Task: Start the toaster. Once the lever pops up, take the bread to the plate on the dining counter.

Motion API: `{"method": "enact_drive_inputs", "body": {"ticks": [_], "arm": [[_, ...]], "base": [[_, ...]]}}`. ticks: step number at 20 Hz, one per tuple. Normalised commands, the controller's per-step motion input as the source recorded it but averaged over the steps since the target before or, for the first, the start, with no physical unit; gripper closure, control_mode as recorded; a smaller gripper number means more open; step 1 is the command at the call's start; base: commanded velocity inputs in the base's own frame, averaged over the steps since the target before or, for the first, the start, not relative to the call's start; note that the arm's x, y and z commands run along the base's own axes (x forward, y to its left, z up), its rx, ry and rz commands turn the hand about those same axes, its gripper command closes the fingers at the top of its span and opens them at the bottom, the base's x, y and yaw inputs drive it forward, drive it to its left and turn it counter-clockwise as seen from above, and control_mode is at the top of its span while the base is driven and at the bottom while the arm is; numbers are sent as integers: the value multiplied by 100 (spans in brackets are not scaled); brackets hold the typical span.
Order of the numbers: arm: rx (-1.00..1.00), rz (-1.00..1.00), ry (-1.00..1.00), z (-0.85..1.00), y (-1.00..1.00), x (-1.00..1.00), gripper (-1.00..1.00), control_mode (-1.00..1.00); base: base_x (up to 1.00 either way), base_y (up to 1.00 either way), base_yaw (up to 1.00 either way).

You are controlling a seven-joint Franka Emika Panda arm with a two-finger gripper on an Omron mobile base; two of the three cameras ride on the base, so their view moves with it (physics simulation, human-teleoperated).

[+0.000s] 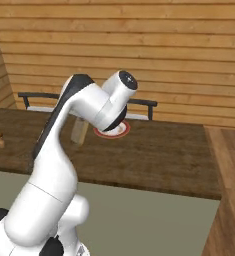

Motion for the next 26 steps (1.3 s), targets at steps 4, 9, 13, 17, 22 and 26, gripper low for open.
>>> {"method": "enact_drive_inputs", "body": {"ticks": [4, 9, 13, 17, 22, 26], "arm": [[17, 13, 3, -52, 12, 100, 100, -100], [3, -1, 0, -55, 12, 100, 100, -100], [0, -6, -2, -45, 2, 92, 100, -100], [0, -6, -3, -39, 0, 82, 100, -100], [0, -1, -6, -42, 4, 35, 100, -100], [0, 0, -8, -30, 0, 28, 100, -100]], "base": [[0, 0, 0], [0, 0, 0], [0, 0, 0], [0, 0, 0], [0, 0, 0], [0, 0, 0]]}}
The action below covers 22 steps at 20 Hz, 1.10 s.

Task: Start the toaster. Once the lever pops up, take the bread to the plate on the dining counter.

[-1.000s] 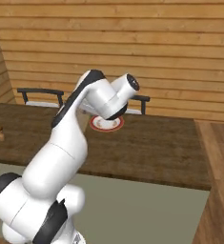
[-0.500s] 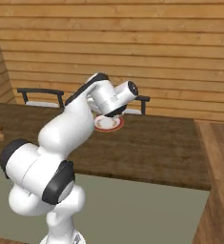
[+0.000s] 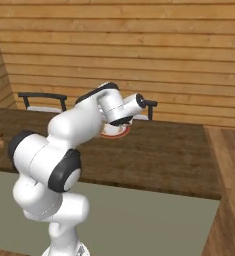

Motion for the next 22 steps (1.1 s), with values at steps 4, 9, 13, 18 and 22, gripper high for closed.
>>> {"method": "enact_drive_inputs", "body": {"ticks": [4, 9, 13, 18, 22], "arm": [[0, 0, -5, -3, 4, 38, 100, -100], [0, -1, 0, -6, 13, 49, 100, -100], [0, -1, -1, -36, 0, 35, 100, -100], [0, 0, -1, -28, 0, 35, 100, -100], [0, -2, -2, -8, 0, 36, 100, -100]], "base": [[0, 0, 0], [0, 0, 0], [0, 0, 0], [0, 0, 0], [0, 0, 0]]}}
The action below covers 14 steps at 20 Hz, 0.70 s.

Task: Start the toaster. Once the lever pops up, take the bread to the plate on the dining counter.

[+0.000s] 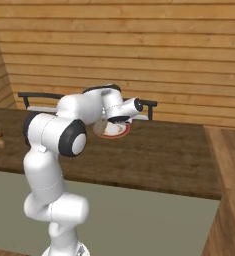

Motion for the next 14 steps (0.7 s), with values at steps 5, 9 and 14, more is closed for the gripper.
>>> {"method": "enact_drive_inputs", "body": {"ticks": [5, 9, 14], "arm": [[0, -3, 0, -17, -1, 45, 100, -100], [0, -3, -1, -38, -1, 34, 100, -100], [0, -3, -1, -27, -11, 35, 100, -100]], "base": [[0, 0, 0], [0, 0, 0], [0, 0, 0]]}}
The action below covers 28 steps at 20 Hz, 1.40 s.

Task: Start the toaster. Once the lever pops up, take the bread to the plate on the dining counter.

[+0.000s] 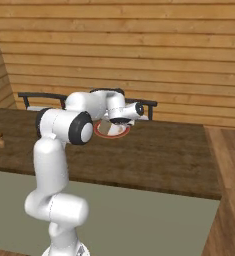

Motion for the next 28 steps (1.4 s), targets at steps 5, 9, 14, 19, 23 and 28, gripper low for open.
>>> {"method": "enact_drive_inputs", "body": {"ticks": [5, 9, 14, 19, 23, 28], "arm": [[0, -1, 0, -4, -8, 47, 100, -100], [0, 0, 0, -2, 0, 39, 100, -100], [0, 0, -3, -29, 0, 3, -100, -100], [0, 0, -7, -5, -1, 0, -100, -100], [0, 0, -10, 24, 0, 34, -100, -100], [-2, 0, -22, 77, -33, 7, -100, -100]], "base": [[0, 0, 0], [0, 0, 0], [0, 0, 0], [0, 0, 0], [0, 0, 0], [0, 0, 0]]}}
